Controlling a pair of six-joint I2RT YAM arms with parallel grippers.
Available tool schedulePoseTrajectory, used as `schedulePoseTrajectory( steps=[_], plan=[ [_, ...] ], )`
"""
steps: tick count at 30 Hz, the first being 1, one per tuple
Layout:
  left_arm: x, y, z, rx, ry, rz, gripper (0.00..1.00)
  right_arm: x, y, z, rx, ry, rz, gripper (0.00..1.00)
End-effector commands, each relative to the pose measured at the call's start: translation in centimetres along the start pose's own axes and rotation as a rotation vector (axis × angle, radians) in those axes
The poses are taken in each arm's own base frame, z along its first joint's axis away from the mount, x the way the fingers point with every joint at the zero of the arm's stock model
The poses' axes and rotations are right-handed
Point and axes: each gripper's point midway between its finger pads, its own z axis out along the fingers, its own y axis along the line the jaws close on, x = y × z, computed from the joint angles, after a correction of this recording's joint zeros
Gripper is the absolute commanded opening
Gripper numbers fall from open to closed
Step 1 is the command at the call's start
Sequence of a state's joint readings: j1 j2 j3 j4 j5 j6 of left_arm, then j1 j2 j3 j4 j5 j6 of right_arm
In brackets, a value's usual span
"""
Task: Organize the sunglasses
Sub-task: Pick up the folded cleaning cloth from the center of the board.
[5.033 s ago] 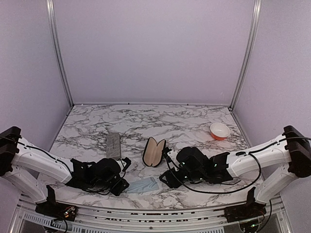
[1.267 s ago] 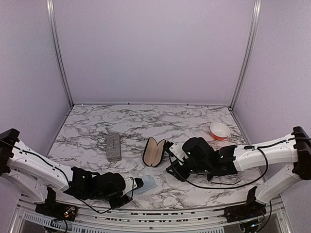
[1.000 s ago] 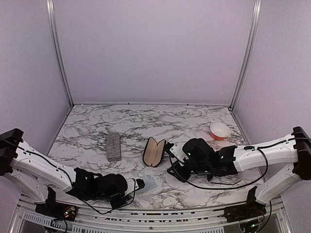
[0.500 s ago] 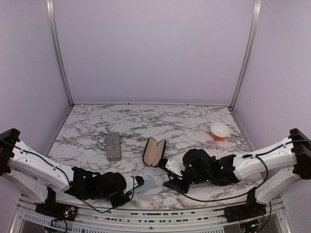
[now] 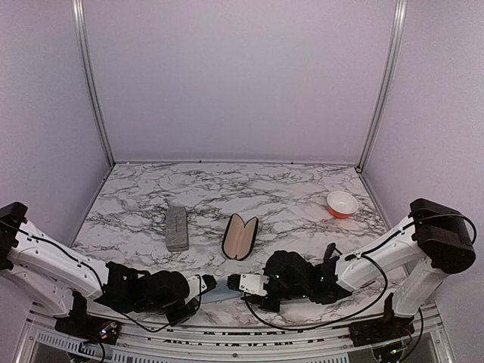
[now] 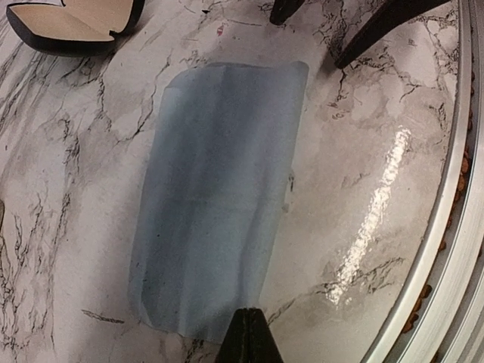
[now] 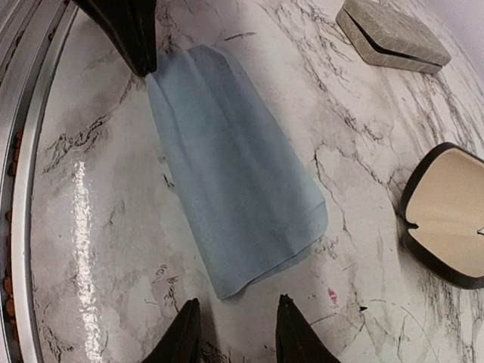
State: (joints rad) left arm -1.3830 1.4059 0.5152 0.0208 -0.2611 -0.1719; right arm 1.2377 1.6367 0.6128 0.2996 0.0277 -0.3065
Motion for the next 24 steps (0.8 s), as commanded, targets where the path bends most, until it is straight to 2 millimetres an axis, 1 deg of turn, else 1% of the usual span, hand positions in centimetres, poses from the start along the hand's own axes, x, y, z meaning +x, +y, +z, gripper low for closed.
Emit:
schedulePoseTrajectory(
  steps=[1, 6, 12, 15, 20, 22, 24],
  plan=[
    [0.2, -0.2, 0.0, 0.013, -0.010, -0.021, 0.00, -2.4, -0.9, 0.4, 0.038, -0.074, -0.047, 0.31],
    [0.2, -0.3, -0.1, 0.018, -0.015, -0.027, 0.00, -2.3, -0.3, 0.4, 0.004, -0.080, -0.050, 0.30],
    [0.1, -0.2, -0.1, 0.014, -0.021, -0.024, 0.00, -1.4, 0.7, 1.5, -0.043, -0.045, -0.055, 0.30],
    [0.1, -0.2, -0.1, 0.014, -0.021, -0.023, 0.00, -1.2, 1.0, 1.9, -0.057, -0.033, -0.056, 0.28],
    [0.1, -0.2, -0.1, 0.011, -0.017, -0.027, 0.00, -0.8, 1.2, 2.5, -0.065, -0.012, -0.066, 0.20],
    [0.2, -0.2, -0.1, 0.011, -0.017, -0.028, 0.00, -0.4, 1.3, 2.7, -0.068, 0.005, -0.073, 0.12],
    [0.1, -0.2, -0.1, 0.011, -0.018, -0.029, 0.00, 0.0, 1.3, 2.8, -0.069, 0.023, -0.078, 0.06]
  ],
)
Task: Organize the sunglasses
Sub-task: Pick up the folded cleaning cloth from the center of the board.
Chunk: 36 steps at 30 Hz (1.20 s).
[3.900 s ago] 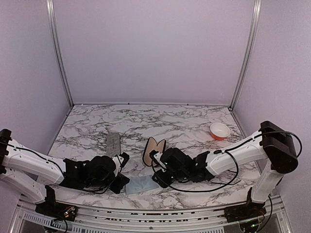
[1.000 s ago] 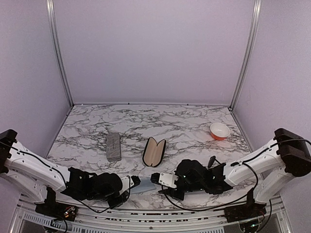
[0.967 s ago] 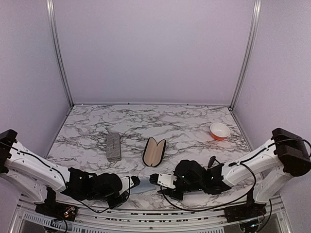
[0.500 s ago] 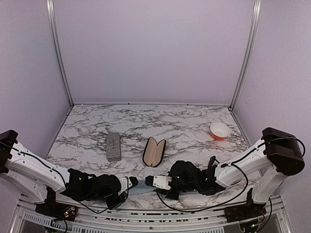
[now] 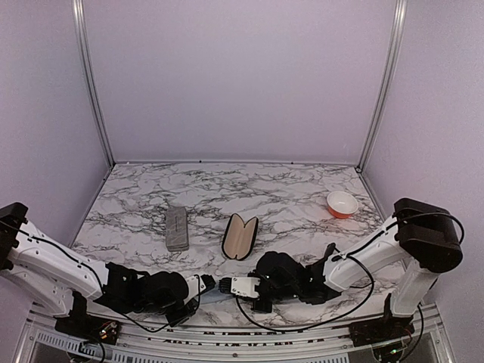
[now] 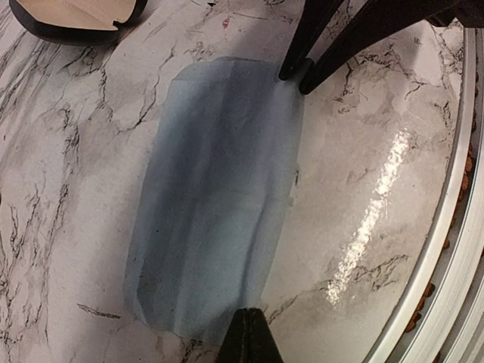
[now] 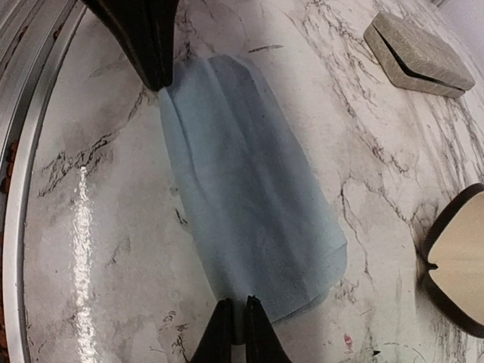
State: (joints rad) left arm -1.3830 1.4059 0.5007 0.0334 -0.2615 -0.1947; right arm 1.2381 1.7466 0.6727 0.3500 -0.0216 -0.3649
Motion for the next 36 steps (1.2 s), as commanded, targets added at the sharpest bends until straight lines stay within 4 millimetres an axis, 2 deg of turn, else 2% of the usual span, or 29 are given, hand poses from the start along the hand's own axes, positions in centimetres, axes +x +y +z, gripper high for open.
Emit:
schedulePoseTrajectory(
  steps=[1, 5, 8, 11, 16, 21, 26, 31, 36],
  plan=[
    [-0.3, -0.2, -0.3, 0.011, -0.020, -0.006, 0.00, 0.9, 0.6, 0.6, -0.023, 0.048, -0.022, 0.03],
    [-0.7, -0.2, -0.4, 0.009, -0.029, -0.011, 0.00, 1.0, 0.5, 0.5, -0.022, 0.056, -0.018, 0.00],
    [-1.8, -0.3, -0.8, 0.013, -0.050, -0.025, 0.00, -1.5, -0.1, -1.0, -0.021, -0.040, 0.023, 0.00],
    [-4.0, -0.3, -1.8, 0.011, -0.087, -0.048, 0.00, -4.0, -1.8, -2.9, 0.015, -0.114, 0.045, 0.00],
    [-8.2, -0.5, -3.6, 0.013, -0.170, -0.068, 0.00, -6.6, -5.6, -5.7, 0.096, -0.163, 0.050, 0.00],
    [-10.9, 0.4, -4.3, -0.031, -0.216, -0.094, 0.00, -7.2, -8.7, -7.5, 0.177, -0.152, 0.003, 0.00],
    [-12.5, 2.1, -4.2, -0.098, -0.217, -0.131, 0.00, -7.1, -12.4, -9.7, 0.285, -0.149, -0.027, 0.00],
    [-14.6, 3.8, -4.1, -0.154, -0.233, -0.174, 0.00, -7.2, -15.6, -10.6, 0.354, -0.133, -0.049, 0.00],
    [-16.4, 5.6, -3.2, -0.208, -0.219, -0.224, 0.00, -6.8, -19.0, -10.9, 0.407, -0.145, -0.046, 0.00]
  ],
)
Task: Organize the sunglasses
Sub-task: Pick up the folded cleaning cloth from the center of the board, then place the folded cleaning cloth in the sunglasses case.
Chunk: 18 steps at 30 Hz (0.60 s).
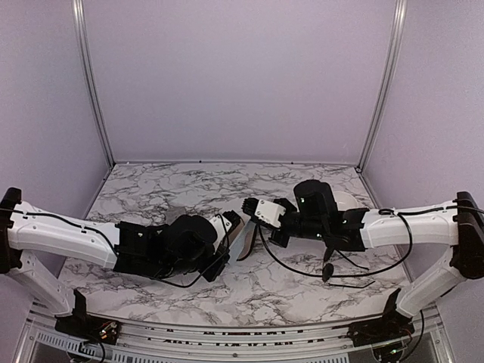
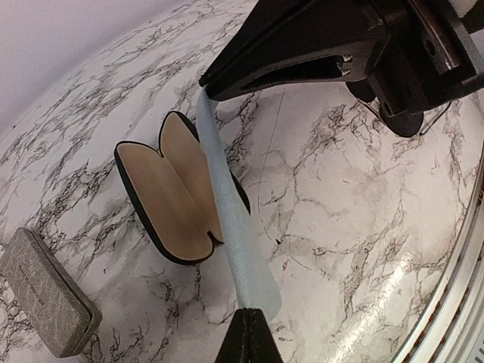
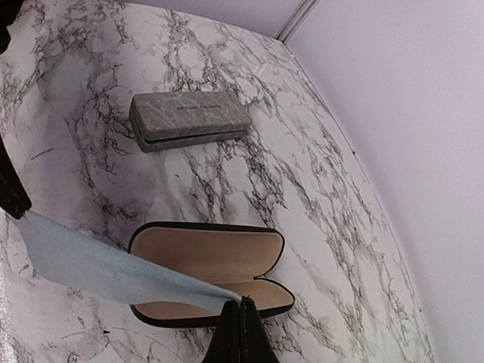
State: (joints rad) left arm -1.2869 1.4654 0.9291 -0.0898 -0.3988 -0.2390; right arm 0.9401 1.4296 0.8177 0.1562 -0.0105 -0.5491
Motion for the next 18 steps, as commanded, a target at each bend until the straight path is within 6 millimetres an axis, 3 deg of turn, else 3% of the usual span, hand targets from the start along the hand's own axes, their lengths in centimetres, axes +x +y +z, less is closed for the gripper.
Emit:
schedulePoseTrajectory(
  steps=[1, 5, 6, 8, 18],
  plan=[
    [-0.9, 1.3, 1.3, -0.074, 0.029, -0.017, 0.00, -0.7, -3.5, 0.8, 0.057, -0.021, -0.026, 0.00],
    [-1.7, 2.0, 2.4, -0.133, 0.038, -0.022, 0.00, -0.5, -4.4, 2.3, 0.046, -0.013, -0.040, 0.00],
    [-1.8, 2.3, 2.7, -0.150, 0.042, -0.024, 0.00, 0.1, -5.7, 2.5, 0.067, 0.000, -0.035, 0.00],
    [-2.0, 2.6, 3.5, -0.167, 0.052, -0.028, 0.00, 0.6, -6.4, 3.3, 0.068, 0.009, -0.040, 0.00],
    [-2.9, 2.9, 6.1, -0.216, 0.079, -0.014, 0.00, 3.8, -7.2, 7.4, -0.003, 0.068, -0.037, 0.00]
  ],
)
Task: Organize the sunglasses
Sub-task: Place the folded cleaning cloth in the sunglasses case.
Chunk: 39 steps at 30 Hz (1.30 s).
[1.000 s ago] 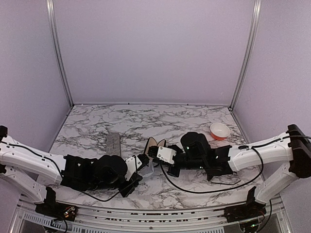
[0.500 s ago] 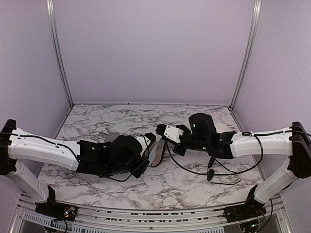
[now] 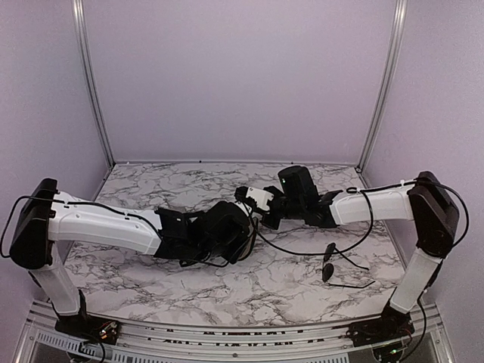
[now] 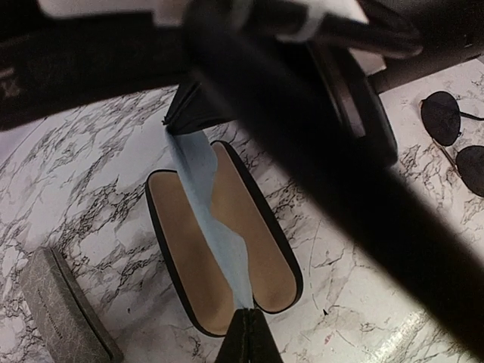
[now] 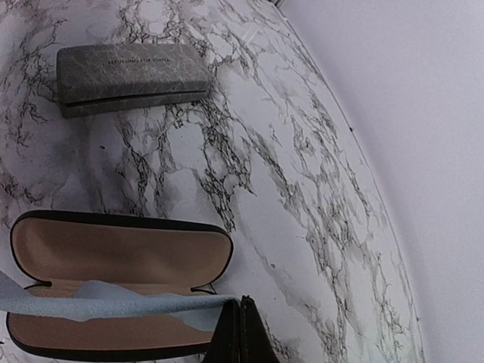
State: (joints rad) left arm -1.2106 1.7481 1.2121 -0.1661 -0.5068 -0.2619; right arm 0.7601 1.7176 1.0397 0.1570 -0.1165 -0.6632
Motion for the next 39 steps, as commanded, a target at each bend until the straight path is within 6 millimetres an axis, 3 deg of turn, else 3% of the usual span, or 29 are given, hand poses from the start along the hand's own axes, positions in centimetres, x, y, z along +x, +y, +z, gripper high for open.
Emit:
schedulePoseTrajectory(
  steps=[1, 23, 39],
  plan=[
    [0.5, 0.6, 0.4, -0.043, 0.035, 0.029, 0.00, 0.1, -1.2, 1.5, -0.020, -0.005, -0.010, 0.00],
    [2.8, 1.7, 4.2, -0.112, 0.112, 0.073, 0.00, 3.5, -2.0, 6.6, -0.121, 0.069, -0.033, 0.00],
    [4.2, 0.2, 5.3, -0.051, 0.157, 0.072, 0.00, 5.2, -1.3, 6.5, -0.167, 0.125, -0.043, 0.00]
  ],
)
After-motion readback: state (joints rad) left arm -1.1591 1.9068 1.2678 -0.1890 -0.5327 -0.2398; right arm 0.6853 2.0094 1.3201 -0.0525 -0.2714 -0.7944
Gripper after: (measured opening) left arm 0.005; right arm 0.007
